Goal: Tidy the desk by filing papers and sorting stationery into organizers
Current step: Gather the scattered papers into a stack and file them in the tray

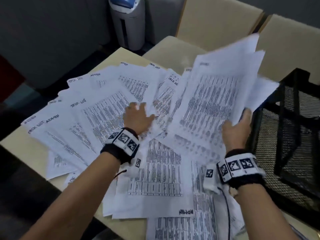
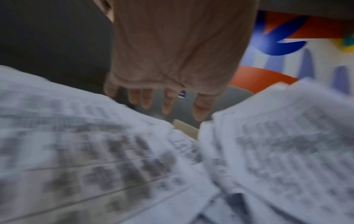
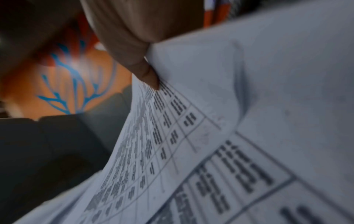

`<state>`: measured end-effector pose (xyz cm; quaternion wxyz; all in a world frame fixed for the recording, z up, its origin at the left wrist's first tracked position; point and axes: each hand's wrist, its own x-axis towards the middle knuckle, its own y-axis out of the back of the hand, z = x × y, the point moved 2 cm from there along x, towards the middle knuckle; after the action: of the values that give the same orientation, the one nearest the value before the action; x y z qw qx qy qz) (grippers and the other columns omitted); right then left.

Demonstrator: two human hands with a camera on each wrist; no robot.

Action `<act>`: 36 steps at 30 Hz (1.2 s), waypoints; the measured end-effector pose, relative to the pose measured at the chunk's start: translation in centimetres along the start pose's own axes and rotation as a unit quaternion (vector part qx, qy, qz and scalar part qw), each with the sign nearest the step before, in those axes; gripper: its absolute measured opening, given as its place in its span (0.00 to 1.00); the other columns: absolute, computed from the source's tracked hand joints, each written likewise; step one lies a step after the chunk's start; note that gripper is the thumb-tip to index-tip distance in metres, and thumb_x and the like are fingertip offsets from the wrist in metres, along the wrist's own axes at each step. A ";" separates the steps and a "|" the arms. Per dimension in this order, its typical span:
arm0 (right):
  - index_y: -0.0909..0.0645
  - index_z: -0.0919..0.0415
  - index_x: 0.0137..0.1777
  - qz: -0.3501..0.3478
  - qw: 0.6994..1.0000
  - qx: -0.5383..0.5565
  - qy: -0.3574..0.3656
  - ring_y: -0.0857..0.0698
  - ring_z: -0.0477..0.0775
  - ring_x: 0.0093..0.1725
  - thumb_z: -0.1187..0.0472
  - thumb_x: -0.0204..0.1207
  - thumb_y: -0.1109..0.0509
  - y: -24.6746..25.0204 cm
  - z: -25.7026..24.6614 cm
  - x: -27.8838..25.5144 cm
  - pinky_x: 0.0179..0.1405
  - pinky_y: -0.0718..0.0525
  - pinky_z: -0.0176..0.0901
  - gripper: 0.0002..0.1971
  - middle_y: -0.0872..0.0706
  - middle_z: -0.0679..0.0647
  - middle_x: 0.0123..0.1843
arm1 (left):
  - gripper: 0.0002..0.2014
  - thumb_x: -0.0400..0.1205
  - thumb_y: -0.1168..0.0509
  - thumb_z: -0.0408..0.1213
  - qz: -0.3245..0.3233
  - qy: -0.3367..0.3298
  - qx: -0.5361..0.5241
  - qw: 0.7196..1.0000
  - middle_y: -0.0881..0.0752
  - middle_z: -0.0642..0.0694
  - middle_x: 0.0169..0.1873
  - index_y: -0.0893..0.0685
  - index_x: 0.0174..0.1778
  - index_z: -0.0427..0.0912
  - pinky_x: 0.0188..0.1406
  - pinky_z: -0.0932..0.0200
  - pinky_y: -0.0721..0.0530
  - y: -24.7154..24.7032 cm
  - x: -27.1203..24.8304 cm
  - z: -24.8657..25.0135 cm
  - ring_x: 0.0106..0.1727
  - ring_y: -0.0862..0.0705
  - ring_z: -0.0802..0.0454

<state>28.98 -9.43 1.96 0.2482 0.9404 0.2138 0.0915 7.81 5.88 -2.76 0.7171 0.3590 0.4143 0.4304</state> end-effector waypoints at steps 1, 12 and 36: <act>0.32 0.66 0.68 0.018 0.999 0.006 0.044 0.25 0.51 0.45 0.74 0.77 0.41 0.7 -1.6 0.0 0.39 0.30 0.31 0.19 0.26 0.54 0.49 | 0.34 0.82 0.41 0.53 0.031 0.071 -0.026 0.997 0.49 0.36 0.82 0.44 0.82 0.45 0.80 0.36 0.49 0.7 -0.2 -2.3 0.82 0.50 0.34; 0.45 0.50 0.69 -0.089 0.963 0.256 -0.003 0.30 0.53 0.73 0.77 0.70 0.35 -5.2 -7.3 -0.1 0.69 0.23 0.38 0.34 0.37 0.54 0.76 | 0.52 0.71 0.30 0.60 -0.014 0.180 -0.011 0.983 0.52 0.34 0.82 0.50 0.83 0.44 0.78 0.32 0.45 -0.1 -1.9 -13.3 0.81 0.50 0.30; 0.31 0.61 0.60 -0.336 0.929 -0.027 -0.149 0.23 0.53 0.43 0.73 0.74 0.39 -7.0 1.2 -9.9 0.46 0.20 0.47 0.16 0.24 0.55 0.44 | 0.22 0.83 0.40 0.30 -0.163 0.052 -0.340 0.925 0.18 0.33 0.57 0.30 0.73 0.30 0.31 0.60 0.22 -0.4 -8.5 -8.0 0.33 0.21 0.51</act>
<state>18.01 -8.89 -3.24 0.3185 0.8091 0.4757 -0.1327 -1.71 -0.77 -3.85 0.8337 -0.0021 0.3326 0.4407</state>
